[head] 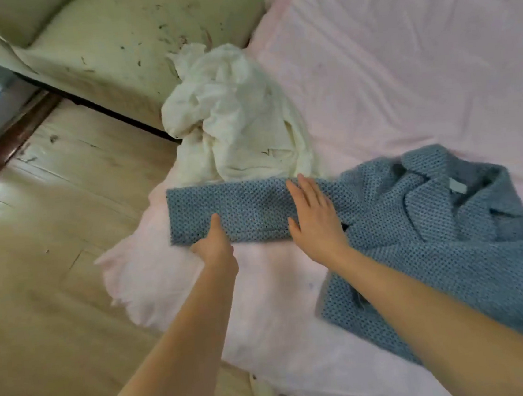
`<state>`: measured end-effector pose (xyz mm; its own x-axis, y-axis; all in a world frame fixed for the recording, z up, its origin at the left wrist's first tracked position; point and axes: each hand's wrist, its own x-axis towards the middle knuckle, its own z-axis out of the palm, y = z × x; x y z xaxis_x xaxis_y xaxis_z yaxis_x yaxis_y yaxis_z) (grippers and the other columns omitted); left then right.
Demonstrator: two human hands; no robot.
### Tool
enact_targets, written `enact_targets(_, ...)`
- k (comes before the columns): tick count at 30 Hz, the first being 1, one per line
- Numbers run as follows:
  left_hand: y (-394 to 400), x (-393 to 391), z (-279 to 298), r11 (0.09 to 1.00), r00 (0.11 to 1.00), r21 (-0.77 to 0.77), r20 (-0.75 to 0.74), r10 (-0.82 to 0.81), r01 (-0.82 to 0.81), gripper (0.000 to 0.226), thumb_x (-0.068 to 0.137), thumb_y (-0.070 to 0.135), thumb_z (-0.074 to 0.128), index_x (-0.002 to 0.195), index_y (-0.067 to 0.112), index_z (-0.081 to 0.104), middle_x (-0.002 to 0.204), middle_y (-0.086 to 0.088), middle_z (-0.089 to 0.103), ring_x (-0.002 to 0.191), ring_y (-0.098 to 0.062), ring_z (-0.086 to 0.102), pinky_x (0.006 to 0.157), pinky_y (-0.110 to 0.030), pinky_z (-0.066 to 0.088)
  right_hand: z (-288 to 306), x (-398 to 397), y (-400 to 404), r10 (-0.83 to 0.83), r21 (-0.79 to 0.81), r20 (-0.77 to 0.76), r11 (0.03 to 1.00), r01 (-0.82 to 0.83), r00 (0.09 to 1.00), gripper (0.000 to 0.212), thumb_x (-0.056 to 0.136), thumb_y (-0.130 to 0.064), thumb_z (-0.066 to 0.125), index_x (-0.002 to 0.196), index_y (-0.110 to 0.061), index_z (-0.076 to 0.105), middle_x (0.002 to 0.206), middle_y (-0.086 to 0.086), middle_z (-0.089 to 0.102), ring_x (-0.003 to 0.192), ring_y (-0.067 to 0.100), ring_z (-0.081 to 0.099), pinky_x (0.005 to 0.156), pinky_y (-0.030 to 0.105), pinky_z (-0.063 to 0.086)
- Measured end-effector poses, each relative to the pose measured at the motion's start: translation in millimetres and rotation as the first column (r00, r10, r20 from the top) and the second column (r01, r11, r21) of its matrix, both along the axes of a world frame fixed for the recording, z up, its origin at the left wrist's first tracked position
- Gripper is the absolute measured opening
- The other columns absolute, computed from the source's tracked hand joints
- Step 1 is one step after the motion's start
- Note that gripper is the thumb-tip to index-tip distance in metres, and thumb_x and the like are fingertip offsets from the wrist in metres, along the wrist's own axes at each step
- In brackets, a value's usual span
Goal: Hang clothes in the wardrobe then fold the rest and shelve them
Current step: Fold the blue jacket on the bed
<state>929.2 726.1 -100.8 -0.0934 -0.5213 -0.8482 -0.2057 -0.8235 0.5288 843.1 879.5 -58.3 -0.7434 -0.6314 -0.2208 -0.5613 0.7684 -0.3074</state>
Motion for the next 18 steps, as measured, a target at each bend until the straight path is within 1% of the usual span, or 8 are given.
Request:
enact_targets(2, -21.2, 1.9, -9.3, 0.992, 0.989, 0.080, -0.101, 0.106, -0.099, 0.067, 0.083, 0.042, 0.072, 0.136, 0.013, 0.044, 0.125, -0.002, 0.062, 0.089, -0.018, 0.063, 0.067, -0.031, 0.048, -3.1, -4.7, -20.1, -0.014, -0.009, -0.002, 1.000, 0.014, 1.000, 0.069, 0.098, -0.025, 0.044, 0.154, -0.018, 0.005, 0.161, 0.007, -0.003, 0.148, 0.024, -0.001, 0.118, 0.042, 0.012)
enact_targets(5, -42.1, 2.1, -21.1, 0.984, 0.984, 0.133, -0.112, 0.136, -0.121, 0.071, 0.081, 0.044, 0.073, 0.139, 0.014, 0.044, 0.132, -0.001, 0.058, 0.114, -0.020, 0.060, 0.082, -0.028, 0.045, -11.1, -12.9, -31.4, -0.048, -0.022, 0.069, 0.999, 0.049, 0.996, 0.071, 0.097, -0.025, 0.047, 0.154, -0.020, 0.005, 0.161, 0.007, 0.005, 0.147, 0.027, 0.012, 0.115, 0.046, 0.022)
enact_targets(8, -44.1, -4.2, -10.7, 0.983, 0.986, 0.125, -0.086, 0.144, -0.132, 0.053, 0.086, 0.024, 0.070, 0.133, 0.009, 0.047, 0.125, -0.008, 0.062, 0.103, -0.023, 0.064, 0.068, -0.029, 0.051, -19.4, -19.6, -27.1, -0.055, -0.025, 0.194, 0.998, 0.061, 0.979, 0.066, 0.097, -0.027, 0.050, 0.153, -0.017, 0.015, 0.157, 0.008, 0.021, 0.143, 0.027, 0.023, 0.114, 0.044, 0.027)
enact_targets(11, -36.2, -13.5, 19.7, 0.997, 0.986, -0.041, -0.155, 0.057, -0.064, 0.029, 0.092, 0.006, 0.058, 0.120, 0.001, 0.053, 0.116, -0.014, 0.064, 0.092, -0.023, 0.063, 0.066, -0.028, 0.053, -9.1, -25.1, -28.5, -0.167, -0.123, 0.363, 0.967, 0.225, 0.917, 0.043, 0.099, -0.032, 0.049, 0.137, -0.012, 0.047, 0.137, 0.006, 0.050, 0.127, 0.023, 0.046, 0.097, 0.028, 0.037)
enact_targets(13, -22.0, -19.9, 52.7, 0.962, 0.967, -0.270, -0.227, -0.116, 0.052, 0.013, 0.094, 0.002, 0.053, 0.106, 0.005, 0.058, 0.101, -0.007, 0.066, 0.092, -0.022, 0.063, 0.075, -0.029, 0.054, 13.2, -31.4, -30.0, -0.302, -0.238, 0.628, 0.803, 0.546, 0.717, 0.033, 0.100, -0.035, 0.046, 0.120, -0.011, 0.059, 0.118, 0.005, 0.063, 0.113, 0.022, 0.058, 0.087, 0.026, 0.042)
enact_targets(15, -3.3, -30.8, 87.3, 0.804, 0.907, -0.548, -0.176, -0.382, 0.231, 0.010, 0.094, 0.004, 0.054, 0.095, 0.012, 0.059, 0.089, 0.001, 0.066, 0.086, -0.014, 0.063, 0.075, -0.028, 0.053, 47.6, -40.6, -23.9, -0.218, -0.220, 0.895, 0.545, 0.809, 0.390, 0.039, 0.100, -0.041, 0.043, 0.118, -0.010, 0.059, 0.115, 0.006, 0.066, 0.104, 0.021, 0.062, 0.090, 0.032, 0.047)
enact_targets(16, 8.9, -37.7, 103.8, 0.692, 0.853, -0.652, -0.131, -0.506, 0.311, 0.009, 0.094, 0.006, 0.054, 0.092, 0.013, 0.059, 0.086, 0.001, 0.066, 0.081, -0.011, 0.061, 0.073, -0.028, 0.051, 67.2, -44.3, -17.4, -0.115, -0.210, 0.951, 0.444, 0.871, 0.287, 0.041, 0.098, -0.043, 0.044, 0.118, -0.010, 0.058, 0.113, 0.006, 0.066, 0.099, 0.021, 0.063, 0.092, 0.035, 0.048)
enact_targets(18, 37.0, -52.9, 129.0, 0.470, 0.688, -0.766, -0.051, -0.724, 0.438, 0.011, 0.096, 0.014, 0.053, 0.094, 0.010, 0.063, 0.087, -0.005, 0.069, 0.080, -0.013, 0.062, 0.073, -0.034, 0.051, 99.3, -50.4, -0.8, 0.040, -0.275, 0.959, 0.363, 0.890, 0.280, 0.037, 0.090, -0.044, 0.052, 0.111, -0.015, 0.060, 0.104, 0.001, 0.068, 0.092, 0.017, 0.064, 0.089, 0.035, 0.050)
